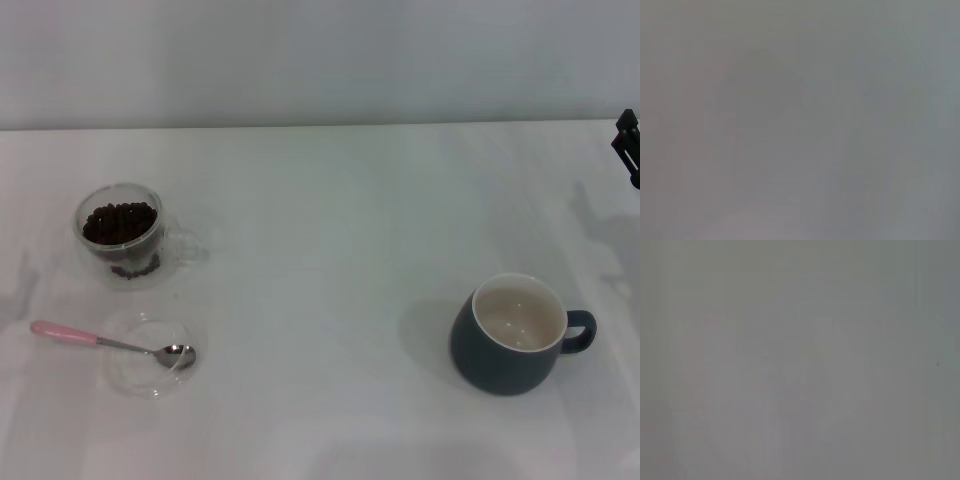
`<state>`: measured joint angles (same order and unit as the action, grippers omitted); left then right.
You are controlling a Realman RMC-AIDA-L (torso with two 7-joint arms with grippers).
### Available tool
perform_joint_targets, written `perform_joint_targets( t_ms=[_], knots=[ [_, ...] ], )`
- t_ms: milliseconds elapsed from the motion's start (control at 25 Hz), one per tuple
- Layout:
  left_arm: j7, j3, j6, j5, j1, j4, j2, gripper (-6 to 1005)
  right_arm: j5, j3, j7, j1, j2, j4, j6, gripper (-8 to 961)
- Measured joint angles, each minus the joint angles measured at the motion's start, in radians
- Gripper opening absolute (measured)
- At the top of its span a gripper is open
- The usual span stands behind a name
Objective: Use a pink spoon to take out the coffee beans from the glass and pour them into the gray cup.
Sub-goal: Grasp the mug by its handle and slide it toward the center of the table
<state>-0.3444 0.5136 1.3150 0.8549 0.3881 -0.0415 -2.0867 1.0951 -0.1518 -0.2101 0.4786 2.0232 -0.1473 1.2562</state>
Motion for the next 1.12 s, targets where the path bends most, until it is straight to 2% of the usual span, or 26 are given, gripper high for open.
perform_joint_targets(
  t_ms=[880,1120],
  knots=[
    [-0.007,0.0,0.001,0.003,0.001,-0.002,0.005,742,0.01,-0.012,-0.016,-0.01,0.0,-0.015,0.001,870],
    [-0.007,0.0,0.001,0.003,0.001,-0.002,0.005,741,0.014,-0.112,-0.112,-0.073,-0.009,-0.025,0.063,871]
  ],
)
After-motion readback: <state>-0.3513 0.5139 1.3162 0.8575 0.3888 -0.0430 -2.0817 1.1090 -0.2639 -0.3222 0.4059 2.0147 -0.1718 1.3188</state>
